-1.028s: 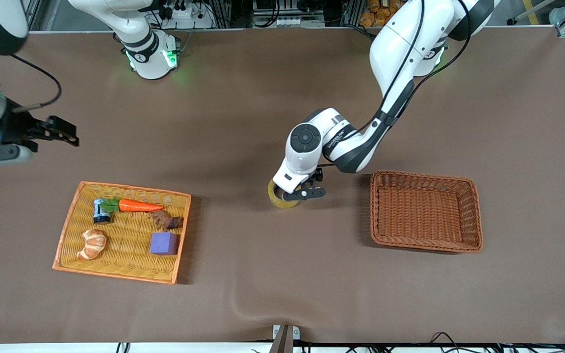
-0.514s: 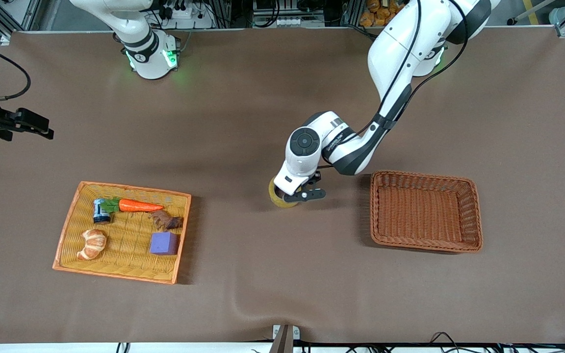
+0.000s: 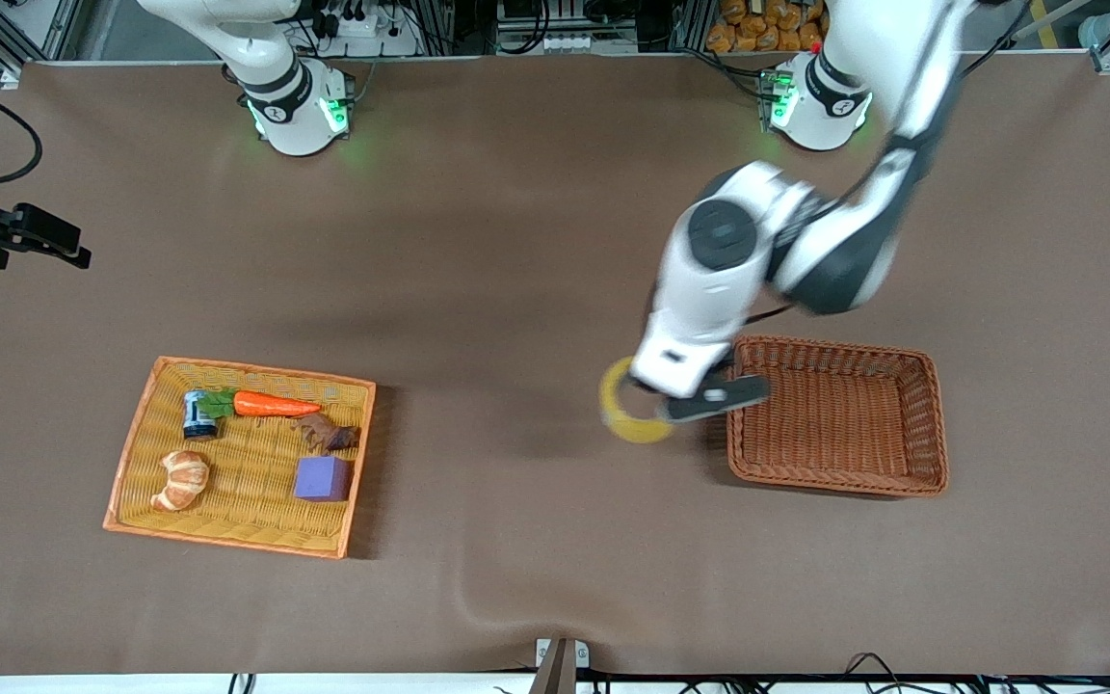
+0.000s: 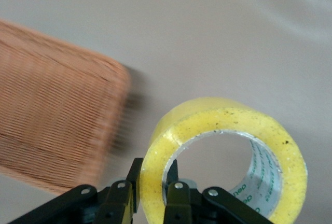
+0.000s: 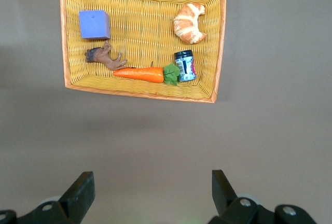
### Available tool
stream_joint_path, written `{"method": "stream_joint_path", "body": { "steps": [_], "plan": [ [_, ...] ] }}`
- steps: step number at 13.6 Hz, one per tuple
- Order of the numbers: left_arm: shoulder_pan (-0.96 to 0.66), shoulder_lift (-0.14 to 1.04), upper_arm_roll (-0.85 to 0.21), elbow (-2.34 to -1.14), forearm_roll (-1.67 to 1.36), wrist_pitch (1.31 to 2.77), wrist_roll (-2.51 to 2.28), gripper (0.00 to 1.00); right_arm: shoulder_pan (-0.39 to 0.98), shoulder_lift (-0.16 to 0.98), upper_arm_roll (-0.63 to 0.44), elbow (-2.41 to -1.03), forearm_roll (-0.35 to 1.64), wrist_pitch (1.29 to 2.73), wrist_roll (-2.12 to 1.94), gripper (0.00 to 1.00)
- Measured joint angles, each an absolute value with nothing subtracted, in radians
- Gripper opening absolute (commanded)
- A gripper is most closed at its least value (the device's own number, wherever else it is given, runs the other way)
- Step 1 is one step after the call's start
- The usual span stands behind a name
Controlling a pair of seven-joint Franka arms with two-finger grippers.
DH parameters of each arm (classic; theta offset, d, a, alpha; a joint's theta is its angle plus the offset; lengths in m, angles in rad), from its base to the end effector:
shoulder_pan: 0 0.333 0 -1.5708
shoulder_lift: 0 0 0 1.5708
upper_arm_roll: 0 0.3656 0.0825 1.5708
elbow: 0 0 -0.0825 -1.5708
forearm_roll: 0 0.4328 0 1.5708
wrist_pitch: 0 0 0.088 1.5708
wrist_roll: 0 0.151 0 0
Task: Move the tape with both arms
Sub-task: 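Carry the tape with the left gripper and lower it into the basket, then open the left gripper and raise it away from the basket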
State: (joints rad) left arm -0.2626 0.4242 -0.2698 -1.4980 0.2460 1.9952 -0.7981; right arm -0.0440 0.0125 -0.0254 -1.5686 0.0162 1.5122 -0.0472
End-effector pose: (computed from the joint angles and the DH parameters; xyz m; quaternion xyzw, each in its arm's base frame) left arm 0.6797 -0.3395 0.4265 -0.9921 -0.1005 -0.0721 0.0194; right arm 0.5968 -0.0389 0.6189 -0.9993 0.0109 0.0339 0.0099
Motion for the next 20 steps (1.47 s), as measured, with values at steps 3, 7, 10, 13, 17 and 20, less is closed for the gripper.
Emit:
{"method": "stream_joint_path", "body": {
  "steps": [3, 7, 10, 13, 17, 20],
  "plan": [
    [-0.019, 0.33, -0.269, -1.622, 0.229, 1.991, -0.48, 0.0, -0.048, 0.011, -0.026, -1.561, 0.016, 1.501, -0.047, 1.0],
    [0.244, 0.36, -0.267, -1.872, 0.221, 2.303, -0.257, 0.0, -0.048, 0.011, -0.022, -1.541, 0.016, 1.49, -0.047, 1.0],
    [0.292, 0.392, -0.269, -2.005, 0.221, 2.432, -0.235, 0.0, -0.058, 0.011, -0.026, -1.531, 0.015, 1.476, -0.047, 1.0],
    [0.287, 0.395, -0.279, -2.031, 0.221, 2.433, -0.235, 0.97, -0.072, 0.011, -0.026, -1.531, 0.015, 1.475, -0.047, 1.0],
    [0.278, 0.393, -0.298, -1.979, 0.221, 2.383, -0.235, 1.0, -0.072, 0.011, -0.018, -1.531, 0.015, 1.474, -0.047, 1.0],
    [0.263, 0.342, -0.37, -1.772, 0.215, 2.119, -0.242, 1.0, -0.072, 0.011, -0.018, -1.531, 0.015, 1.473, -0.047, 1.0]
  ]
}}
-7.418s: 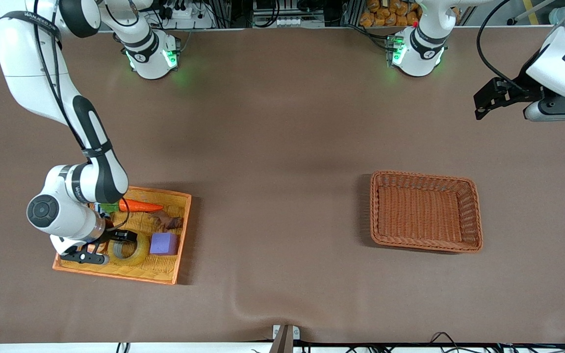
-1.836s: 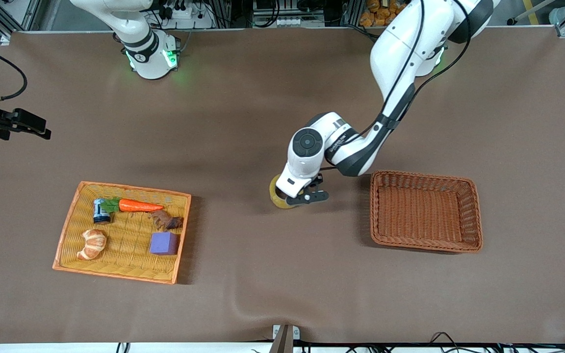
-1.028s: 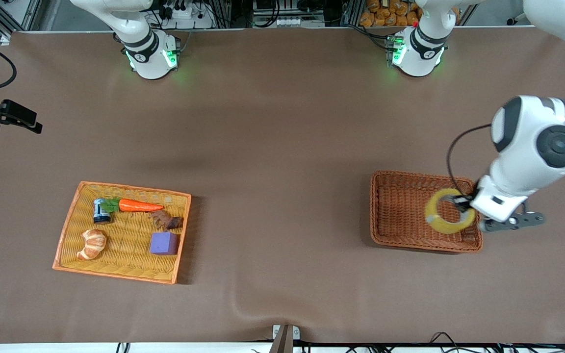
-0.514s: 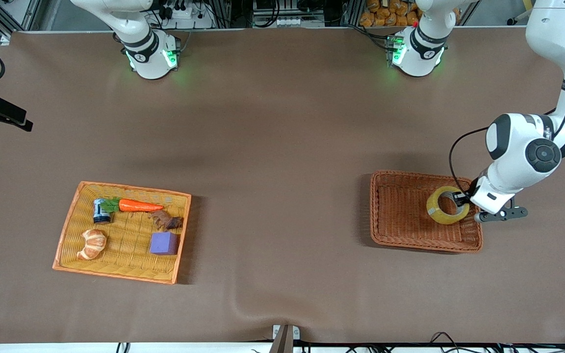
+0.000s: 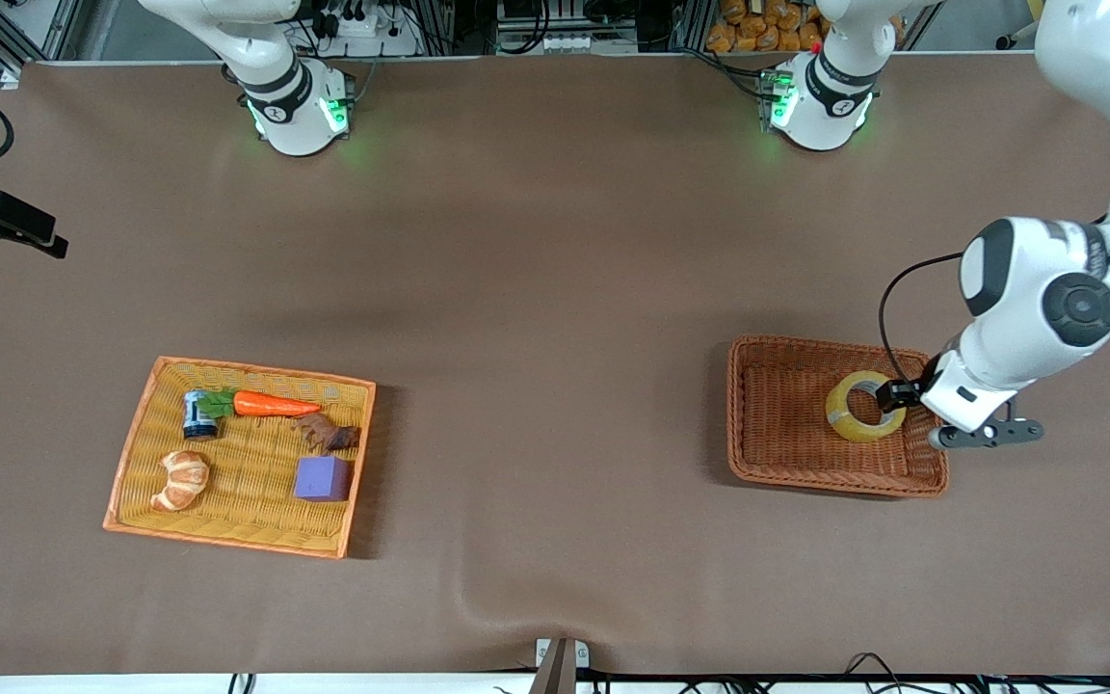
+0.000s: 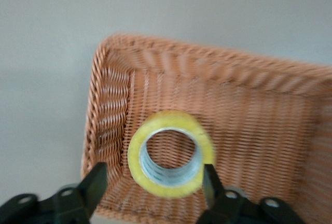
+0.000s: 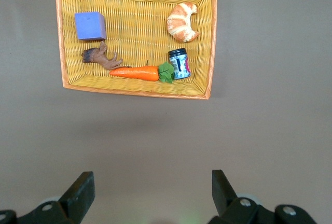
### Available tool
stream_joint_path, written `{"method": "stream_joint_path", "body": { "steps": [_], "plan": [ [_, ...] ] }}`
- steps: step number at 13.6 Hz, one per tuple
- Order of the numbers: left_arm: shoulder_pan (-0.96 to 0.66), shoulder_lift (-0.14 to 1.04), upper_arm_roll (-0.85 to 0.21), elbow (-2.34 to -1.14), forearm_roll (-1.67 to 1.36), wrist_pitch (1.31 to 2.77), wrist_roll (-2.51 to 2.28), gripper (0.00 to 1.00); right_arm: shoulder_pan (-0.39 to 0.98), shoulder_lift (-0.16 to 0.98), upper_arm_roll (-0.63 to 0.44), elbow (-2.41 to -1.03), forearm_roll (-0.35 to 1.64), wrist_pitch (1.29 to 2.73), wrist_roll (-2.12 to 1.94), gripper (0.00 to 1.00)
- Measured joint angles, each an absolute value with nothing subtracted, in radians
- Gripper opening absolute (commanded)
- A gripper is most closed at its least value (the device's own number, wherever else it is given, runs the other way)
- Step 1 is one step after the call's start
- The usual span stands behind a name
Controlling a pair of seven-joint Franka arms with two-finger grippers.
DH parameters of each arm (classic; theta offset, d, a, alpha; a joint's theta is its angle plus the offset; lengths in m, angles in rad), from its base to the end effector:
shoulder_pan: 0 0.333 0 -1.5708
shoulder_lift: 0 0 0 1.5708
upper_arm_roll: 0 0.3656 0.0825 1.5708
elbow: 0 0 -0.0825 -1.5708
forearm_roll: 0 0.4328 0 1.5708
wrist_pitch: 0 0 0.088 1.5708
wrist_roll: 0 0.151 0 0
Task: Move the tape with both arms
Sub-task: 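Open the left gripper and raise it away from the basket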
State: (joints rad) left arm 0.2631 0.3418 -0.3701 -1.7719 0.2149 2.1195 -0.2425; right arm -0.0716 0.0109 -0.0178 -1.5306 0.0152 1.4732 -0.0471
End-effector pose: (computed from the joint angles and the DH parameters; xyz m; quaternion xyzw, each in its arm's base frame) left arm 0.7020 -0.0402 0.3608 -0.9991 -0.0237 -0.0219 0.0285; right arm 0.5920 -0.0506 0.6362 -0.9992 0.0207 0.0336 0.0098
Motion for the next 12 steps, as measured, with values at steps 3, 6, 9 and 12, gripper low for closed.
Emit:
{"method": "stream_joint_path", "body": {
  "steps": [3, 6, 9, 12],
  "plan": [
    [0.256, 0.221, -0.407, -1.611, 0.212, 1.917, -0.243, 1.0, -0.072, 0.011, -0.018, -1.531, 0.015, 1.473, -0.047, 1.0],
    [0.255, 0.128, -0.425, -1.55, 0.151, 1.796, -0.244, 1.0, -0.072, 0.011, -0.018, -1.531, 0.015, 1.473, -0.047, 1.0],
    [0.255, 0.096, -0.429, -1.518, 0.101, 1.68, -0.288, 1.0, -0.072, 0.011, -0.017, -1.527, 0.015, 1.475, -0.047, 1.0],
    [0.255, 0.079, -0.429, -1.516, 0.054, 1.603, -0.31, 1.0, -0.072, 0.011, -0.015, -1.519, 0.015, 1.475, -0.047, 1.0]
  ]
}}
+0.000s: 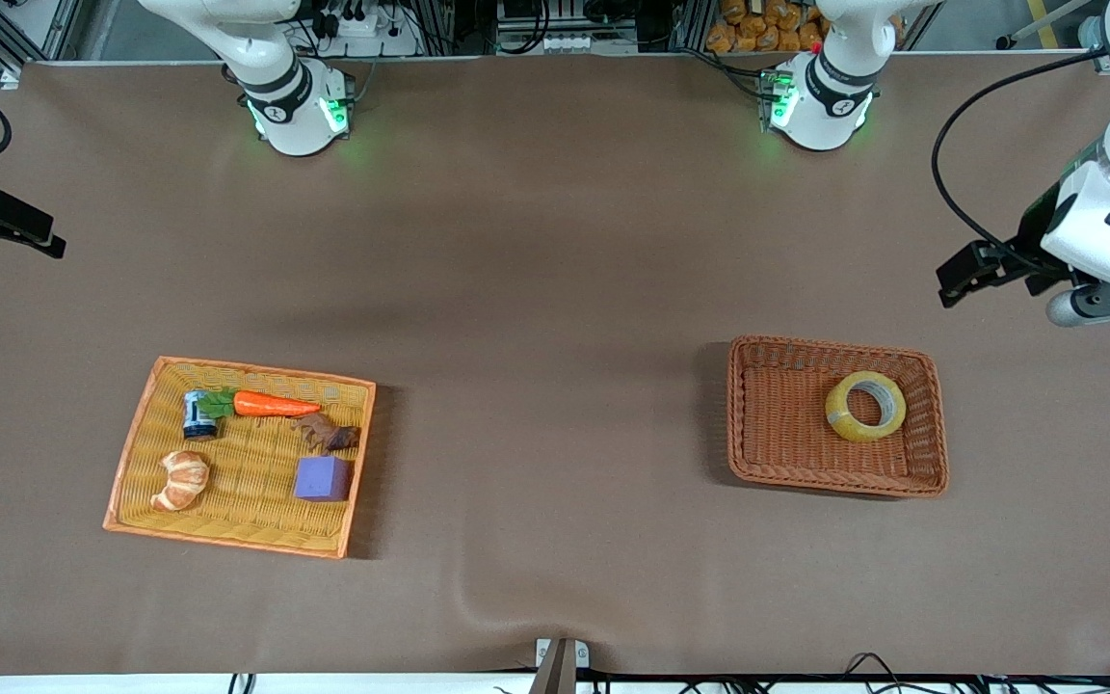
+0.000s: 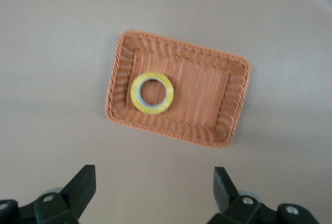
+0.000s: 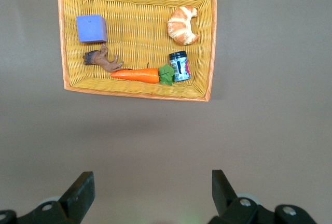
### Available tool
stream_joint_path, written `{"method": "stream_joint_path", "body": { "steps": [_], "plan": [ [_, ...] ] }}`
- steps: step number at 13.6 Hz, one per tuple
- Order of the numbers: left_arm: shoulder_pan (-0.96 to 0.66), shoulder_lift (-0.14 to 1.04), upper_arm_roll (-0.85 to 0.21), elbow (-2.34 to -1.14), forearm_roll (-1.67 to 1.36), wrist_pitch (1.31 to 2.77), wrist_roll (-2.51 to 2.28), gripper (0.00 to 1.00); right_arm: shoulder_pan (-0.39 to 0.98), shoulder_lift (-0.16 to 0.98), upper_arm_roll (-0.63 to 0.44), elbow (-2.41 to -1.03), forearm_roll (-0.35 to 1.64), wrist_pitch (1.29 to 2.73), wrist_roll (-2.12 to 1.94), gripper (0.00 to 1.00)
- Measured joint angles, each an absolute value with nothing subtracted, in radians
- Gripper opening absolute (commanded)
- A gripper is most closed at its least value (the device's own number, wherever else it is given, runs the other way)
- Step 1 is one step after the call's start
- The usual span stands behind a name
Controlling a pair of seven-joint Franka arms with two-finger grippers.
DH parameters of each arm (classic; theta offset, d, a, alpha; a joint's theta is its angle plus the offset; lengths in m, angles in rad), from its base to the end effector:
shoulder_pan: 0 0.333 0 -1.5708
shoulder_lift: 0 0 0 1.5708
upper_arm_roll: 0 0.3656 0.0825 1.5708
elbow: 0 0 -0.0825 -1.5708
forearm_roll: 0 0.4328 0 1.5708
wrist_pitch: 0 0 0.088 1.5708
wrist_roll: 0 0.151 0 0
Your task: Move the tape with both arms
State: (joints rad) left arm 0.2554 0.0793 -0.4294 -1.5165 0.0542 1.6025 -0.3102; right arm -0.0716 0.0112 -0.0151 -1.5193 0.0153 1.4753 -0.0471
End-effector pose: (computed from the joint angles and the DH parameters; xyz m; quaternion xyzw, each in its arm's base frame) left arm 0.6265 -0.0917 0.6165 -0.9976 -0.0681 -0.0093 0.0086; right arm 0.5932 -0.0491 0.6419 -0.9994 0.0193 0.0270 0.0094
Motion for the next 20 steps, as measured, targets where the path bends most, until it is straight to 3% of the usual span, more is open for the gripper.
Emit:
{"method": "stream_joint_path", "body": {
  "steps": [10, 15, 20],
  "plan": [
    [0.258, 0.06, -0.425, -1.507, 0.041, 1.552, -0.315, 1.0, -0.072, 0.011, -0.009, -1.504, 0.016, 1.473, -0.047, 1.0],
    [0.014, 0.059, -0.185, -1.507, 0.041, 1.567, -0.315, 1.0, -0.071, 0.011, -0.008, -1.504, 0.016, 1.472, -0.047, 1.0],
    [0.006, 0.059, -0.166, -1.506, 0.041, 1.57, -0.308, 1.0, -0.071, 0.011, -0.008, -1.504, 0.016, 1.47, -0.047, 1.0]
  ]
}}
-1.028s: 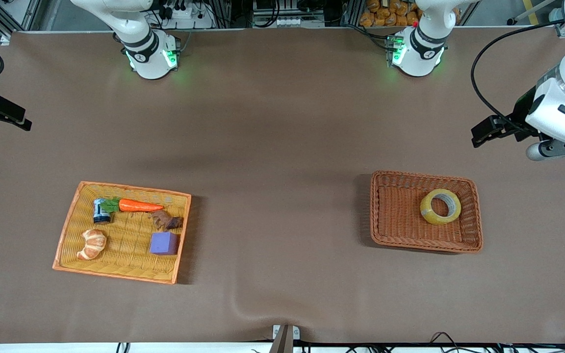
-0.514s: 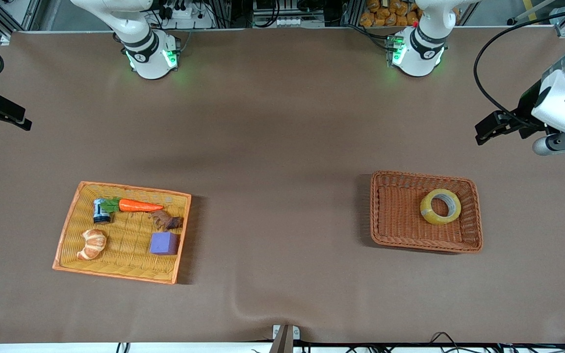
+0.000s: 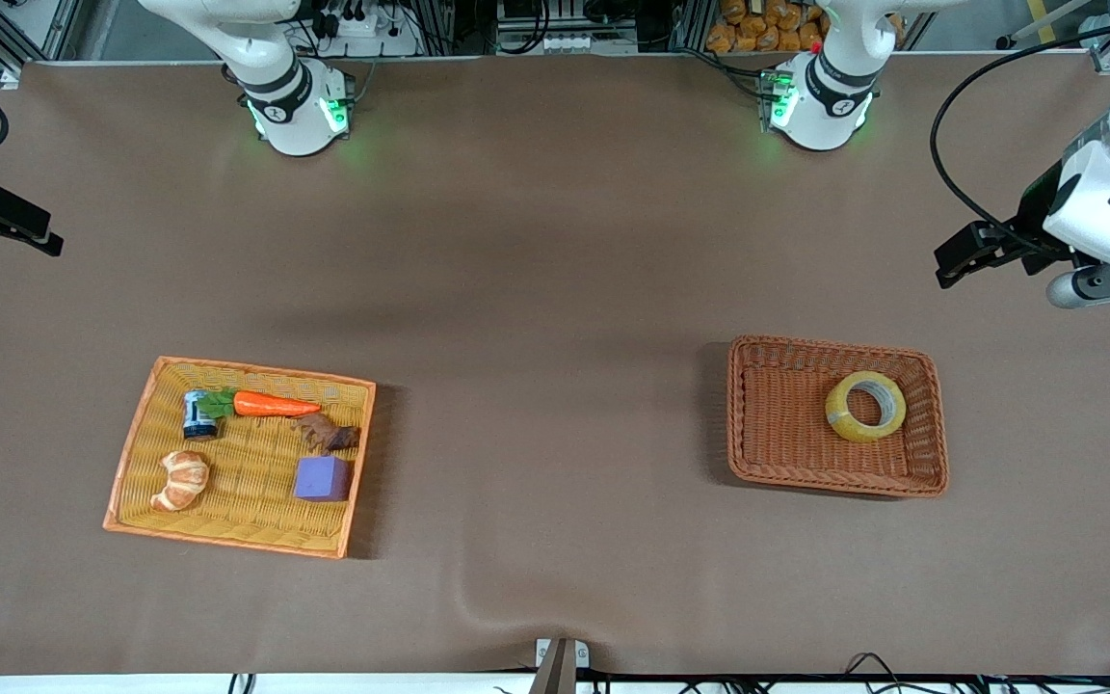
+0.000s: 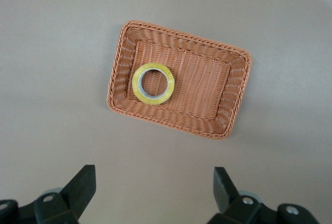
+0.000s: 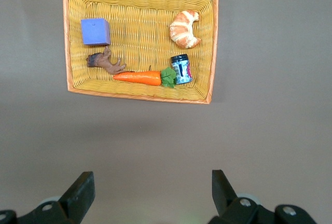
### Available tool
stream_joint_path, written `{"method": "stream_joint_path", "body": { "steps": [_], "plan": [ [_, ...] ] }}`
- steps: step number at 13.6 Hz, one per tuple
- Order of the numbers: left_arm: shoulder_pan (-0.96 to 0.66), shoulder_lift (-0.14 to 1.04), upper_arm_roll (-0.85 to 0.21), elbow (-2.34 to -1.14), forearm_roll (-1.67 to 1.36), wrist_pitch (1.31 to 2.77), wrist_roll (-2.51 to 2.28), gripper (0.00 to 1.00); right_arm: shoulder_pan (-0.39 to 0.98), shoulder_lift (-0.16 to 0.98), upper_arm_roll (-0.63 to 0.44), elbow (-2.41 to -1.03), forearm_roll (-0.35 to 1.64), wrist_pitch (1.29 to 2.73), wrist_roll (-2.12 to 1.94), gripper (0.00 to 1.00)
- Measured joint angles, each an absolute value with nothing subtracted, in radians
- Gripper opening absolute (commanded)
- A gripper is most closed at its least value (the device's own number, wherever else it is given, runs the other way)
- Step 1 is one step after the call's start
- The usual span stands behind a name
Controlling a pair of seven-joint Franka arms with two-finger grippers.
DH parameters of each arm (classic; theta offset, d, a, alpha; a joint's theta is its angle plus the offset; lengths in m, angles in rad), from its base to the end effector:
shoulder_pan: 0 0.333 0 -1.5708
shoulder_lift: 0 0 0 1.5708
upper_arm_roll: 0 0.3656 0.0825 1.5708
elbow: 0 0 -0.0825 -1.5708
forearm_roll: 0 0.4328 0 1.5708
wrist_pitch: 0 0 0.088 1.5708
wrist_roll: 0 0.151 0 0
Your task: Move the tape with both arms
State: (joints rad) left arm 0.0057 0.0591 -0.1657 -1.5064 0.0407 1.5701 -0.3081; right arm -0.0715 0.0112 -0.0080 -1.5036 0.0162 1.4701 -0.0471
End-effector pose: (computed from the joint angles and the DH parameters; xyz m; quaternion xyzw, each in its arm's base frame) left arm 0.6182 -0.0905 0.6278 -0.9971 -0.0742 -0.0062 0.0144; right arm 0.5936 -0.0447 0.6495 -0.9996 0.0156 0.0218 0.0094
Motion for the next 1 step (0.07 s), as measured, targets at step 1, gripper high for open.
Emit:
{"method": "stream_joint_path", "body": {
  "steps": [1],
  "plan": [
    [0.005, 0.059, -0.166, -1.505, 0.041, 1.57, -0.302, 1.0, -0.071, 0.011, -0.008, -1.504, 0.016, 1.47, -0.047, 1.0]
  ]
}}
